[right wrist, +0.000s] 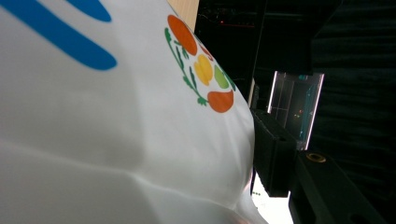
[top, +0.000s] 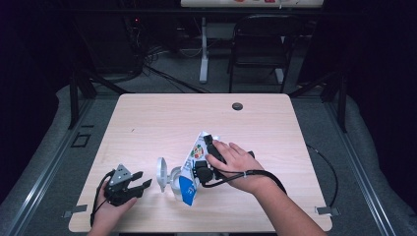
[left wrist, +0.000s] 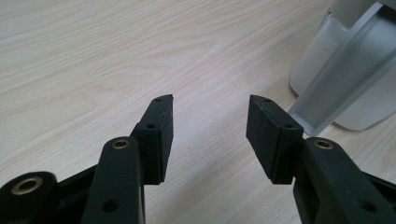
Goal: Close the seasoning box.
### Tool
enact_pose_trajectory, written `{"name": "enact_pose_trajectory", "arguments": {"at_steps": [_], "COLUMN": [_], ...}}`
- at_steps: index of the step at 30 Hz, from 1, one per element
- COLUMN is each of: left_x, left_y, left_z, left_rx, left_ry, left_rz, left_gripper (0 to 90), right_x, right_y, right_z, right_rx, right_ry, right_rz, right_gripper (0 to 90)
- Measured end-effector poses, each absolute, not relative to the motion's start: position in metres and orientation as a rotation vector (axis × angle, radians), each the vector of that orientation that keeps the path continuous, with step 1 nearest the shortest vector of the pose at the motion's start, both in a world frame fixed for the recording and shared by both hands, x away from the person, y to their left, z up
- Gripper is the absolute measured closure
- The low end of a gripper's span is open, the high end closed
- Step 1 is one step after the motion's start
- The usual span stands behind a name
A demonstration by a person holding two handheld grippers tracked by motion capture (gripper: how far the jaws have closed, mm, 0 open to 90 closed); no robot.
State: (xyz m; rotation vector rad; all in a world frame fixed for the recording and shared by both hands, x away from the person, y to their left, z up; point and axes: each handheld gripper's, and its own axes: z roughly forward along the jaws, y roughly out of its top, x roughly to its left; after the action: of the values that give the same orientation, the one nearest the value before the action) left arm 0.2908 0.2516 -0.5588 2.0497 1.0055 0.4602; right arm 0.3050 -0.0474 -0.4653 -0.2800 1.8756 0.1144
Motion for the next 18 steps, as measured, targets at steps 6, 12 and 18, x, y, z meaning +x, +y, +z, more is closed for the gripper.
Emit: {"name": "enact_pose_trajectory", "arguments": {"at_steps": [6, 12, 18], "left_x": [0.291, 0.291, 0.291], "left_y": [0.252, 0.251, 0.251], "left_z": [-0.559, -0.559, -0.559], "left_rx": [2.052, 2.056, 2.056], "left_ry": [1.005, 1.003, 1.004], "left_rz": [0.460, 0.461, 0.462], "left_gripper": [51.9, 51.9, 51.9], "right_x": [0.306, 0.308, 0.308], "right_y": [-0.052, -0.058, -0.064], "right_z": [-0.469, -0.472, -0.475], "right_rx": [-0.237, -0.191, -0.101], "right_ry": [1.914, 1.942, 1.990], "right_rz": [0.135, 0.167, 0.218], "right_gripper": [57.2, 57.2, 57.3]}}
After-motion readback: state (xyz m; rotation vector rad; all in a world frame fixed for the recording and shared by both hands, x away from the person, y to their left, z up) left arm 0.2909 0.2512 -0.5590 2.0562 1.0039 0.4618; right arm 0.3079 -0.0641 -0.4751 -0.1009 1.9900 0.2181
